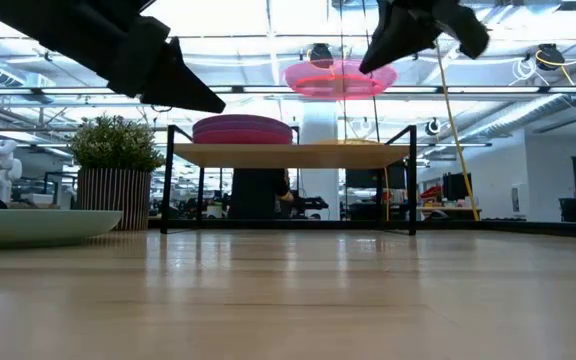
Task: Place and stack plates onto a shelf
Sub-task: Stack the transparent pink plate on top of the transparent orange plate on the shelf
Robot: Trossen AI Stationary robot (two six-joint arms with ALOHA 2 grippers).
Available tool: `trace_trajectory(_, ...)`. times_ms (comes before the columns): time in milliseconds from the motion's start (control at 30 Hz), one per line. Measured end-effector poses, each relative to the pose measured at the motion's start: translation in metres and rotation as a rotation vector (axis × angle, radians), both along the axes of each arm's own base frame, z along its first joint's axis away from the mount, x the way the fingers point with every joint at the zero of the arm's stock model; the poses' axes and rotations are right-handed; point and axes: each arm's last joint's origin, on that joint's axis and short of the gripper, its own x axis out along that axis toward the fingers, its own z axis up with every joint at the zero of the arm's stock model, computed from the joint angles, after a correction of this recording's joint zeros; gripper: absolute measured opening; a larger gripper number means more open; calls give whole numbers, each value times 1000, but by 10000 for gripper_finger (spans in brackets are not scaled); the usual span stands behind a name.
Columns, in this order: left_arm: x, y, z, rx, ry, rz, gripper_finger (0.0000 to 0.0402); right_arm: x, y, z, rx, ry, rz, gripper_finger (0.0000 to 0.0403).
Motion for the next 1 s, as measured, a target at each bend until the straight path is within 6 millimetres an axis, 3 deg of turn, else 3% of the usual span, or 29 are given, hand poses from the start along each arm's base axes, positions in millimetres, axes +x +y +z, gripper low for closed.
trace_trajectory(267, 6, 9, -1, -69, -4, 3, 280, -5, -56, 18, -22, -2, -76, 0)
trace_trajectory(567, 9, 16, -1, -125, -6, -5, 280, -5, -118, 17, 51, 17, -124, 0)
trace_trajectory(1000, 10, 17, -2, -137, -5, -3, 280, -7, -170, 10, 124, -16, -175, 0)
